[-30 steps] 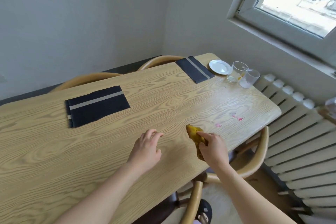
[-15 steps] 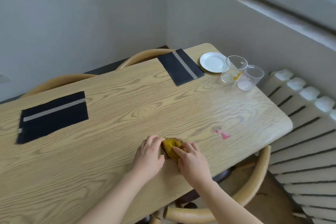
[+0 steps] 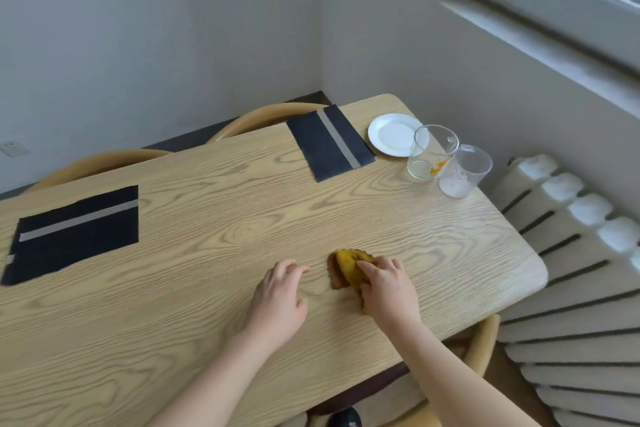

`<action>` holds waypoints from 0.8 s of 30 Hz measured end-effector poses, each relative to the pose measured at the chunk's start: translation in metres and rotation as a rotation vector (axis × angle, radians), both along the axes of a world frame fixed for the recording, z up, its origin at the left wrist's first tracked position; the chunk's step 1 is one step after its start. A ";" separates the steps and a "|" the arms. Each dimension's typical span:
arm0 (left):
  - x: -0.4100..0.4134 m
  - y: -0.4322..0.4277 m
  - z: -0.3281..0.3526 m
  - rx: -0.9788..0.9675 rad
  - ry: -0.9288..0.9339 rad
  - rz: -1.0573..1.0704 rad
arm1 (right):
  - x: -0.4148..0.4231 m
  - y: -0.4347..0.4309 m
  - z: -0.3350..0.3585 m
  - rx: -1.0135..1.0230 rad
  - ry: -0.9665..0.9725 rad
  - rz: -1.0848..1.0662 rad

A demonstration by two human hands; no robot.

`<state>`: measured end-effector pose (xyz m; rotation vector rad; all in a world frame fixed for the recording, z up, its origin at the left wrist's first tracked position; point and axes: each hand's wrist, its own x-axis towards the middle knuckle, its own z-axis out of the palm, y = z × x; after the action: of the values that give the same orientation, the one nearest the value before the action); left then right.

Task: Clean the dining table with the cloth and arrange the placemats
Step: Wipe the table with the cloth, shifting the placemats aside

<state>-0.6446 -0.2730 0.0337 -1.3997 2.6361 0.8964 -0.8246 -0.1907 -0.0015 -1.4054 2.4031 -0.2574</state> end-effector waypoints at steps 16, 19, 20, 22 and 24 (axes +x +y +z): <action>-0.014 -0.015 0.002 -0.055 0.050 0.016 | 0.026 -0.004 -0.002 -0.053 0.014 0.256; -0.011 -0.017 0.002 -0.053 0.037 0.020 | -0.015 -0.010 0.004 -0.018 0.029 0.092; -0.010 -0.018 0.001 -0.055 0.034 0.021 | -0.030 -0.009 0.005 -0.006 0.037 0.037; -0.008 -0.018 0.000 -0.055 0.023 0.029 | -0.053 -0.005 0.003 0.007 0.078 -0.054; -0.008 -0.018 -0.002 -0.049 0.013 0.037 | -0.056 -0.003 0.002 0.009 0.115 -0.104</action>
<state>-0.6526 -0.2912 0.0319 -1.4625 2.6679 0.8534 -0.8807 -0.1939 0.0002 -1.3267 2.5713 -0.1965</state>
